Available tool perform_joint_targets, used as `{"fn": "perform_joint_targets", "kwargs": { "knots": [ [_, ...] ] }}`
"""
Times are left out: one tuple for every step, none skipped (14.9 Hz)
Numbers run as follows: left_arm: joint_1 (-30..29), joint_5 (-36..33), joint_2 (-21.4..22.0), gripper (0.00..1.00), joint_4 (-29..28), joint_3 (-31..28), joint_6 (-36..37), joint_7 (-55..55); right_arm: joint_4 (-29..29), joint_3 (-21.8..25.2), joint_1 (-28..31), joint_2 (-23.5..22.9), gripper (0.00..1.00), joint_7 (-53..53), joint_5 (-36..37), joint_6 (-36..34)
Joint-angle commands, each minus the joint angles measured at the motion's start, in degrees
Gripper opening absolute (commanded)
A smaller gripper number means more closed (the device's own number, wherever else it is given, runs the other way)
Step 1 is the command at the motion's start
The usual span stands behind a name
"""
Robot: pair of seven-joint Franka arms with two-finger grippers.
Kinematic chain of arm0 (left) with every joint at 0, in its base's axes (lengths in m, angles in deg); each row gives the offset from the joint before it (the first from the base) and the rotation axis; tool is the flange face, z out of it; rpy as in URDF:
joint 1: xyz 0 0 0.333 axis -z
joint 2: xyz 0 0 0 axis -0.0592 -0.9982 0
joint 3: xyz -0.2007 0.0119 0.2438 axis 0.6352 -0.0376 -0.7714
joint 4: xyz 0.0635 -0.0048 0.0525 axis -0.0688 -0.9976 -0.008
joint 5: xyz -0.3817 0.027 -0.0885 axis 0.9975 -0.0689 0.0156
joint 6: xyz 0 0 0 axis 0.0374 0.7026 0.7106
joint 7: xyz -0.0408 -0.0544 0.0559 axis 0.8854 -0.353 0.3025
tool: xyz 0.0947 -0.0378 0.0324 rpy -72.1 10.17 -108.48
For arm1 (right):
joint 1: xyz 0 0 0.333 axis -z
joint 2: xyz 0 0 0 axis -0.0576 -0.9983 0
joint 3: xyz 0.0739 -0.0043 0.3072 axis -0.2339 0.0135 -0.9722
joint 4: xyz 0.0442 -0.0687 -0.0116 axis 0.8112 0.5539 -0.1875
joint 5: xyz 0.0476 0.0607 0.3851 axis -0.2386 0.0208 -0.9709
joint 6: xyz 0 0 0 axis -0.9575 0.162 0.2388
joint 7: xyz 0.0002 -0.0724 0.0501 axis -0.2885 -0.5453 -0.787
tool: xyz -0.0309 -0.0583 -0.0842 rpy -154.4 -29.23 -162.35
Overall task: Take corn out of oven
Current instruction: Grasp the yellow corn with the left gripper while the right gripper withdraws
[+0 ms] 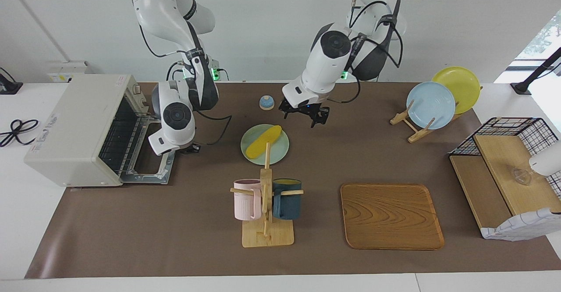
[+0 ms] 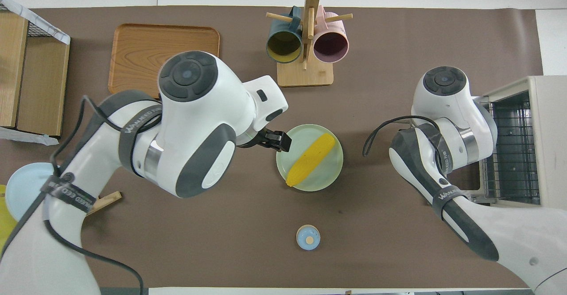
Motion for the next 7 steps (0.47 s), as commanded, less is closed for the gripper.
{"fn": "perform_joint_targets", "kwargs": {
  "knots": [
    [4.5,0.5,-5.3,1.00,2.5,-1.3,-3.1,-1.0,2.9,-0.8,1.6,2.1,0.00,-1.7,2.0,1.7],
    [5.7,-1.0,-6.3,1.00,2.8,-1.3,-3.8,-1.0,2.8,-0.9,1.3,2.2,0.00,-2.0,4.5,1.4],
    [5.8,-1.6,-7.0,1.00,2.6,-1.2,-5.8,-1.1,2.6,-0.9,1.0,2.2,0.00,-2.5,6.4,0.8],
    [5.8,-1.7,-7.9,1.00,2.5,-1.2,-7.6,-1.0,2.2,-0.9,0.9,2.2,0.00,-3.0,7.6,-0.5],
    [5.8,-1.8,-8.5,1.00,2.9,-1.2,-7.7,-0.9,1.1,-1.0,0.9,2.1,0.00,-4.3,8.8,-2.4],
    [6.2,-2.0,-9.1,1.00,3.0,-1.2,-7.4,-0.9,-0.7,-1.0,0.9,2.0,0.00,-6.6,9.1,-5.2],
    [7.4,-2.2,-9.2,1.00,2.5,-1.2,-7.9,-0.9,-3.1,-1.1,0.9,1.8,0.00,-8.7,9.1,-8.5]
  ]
}}
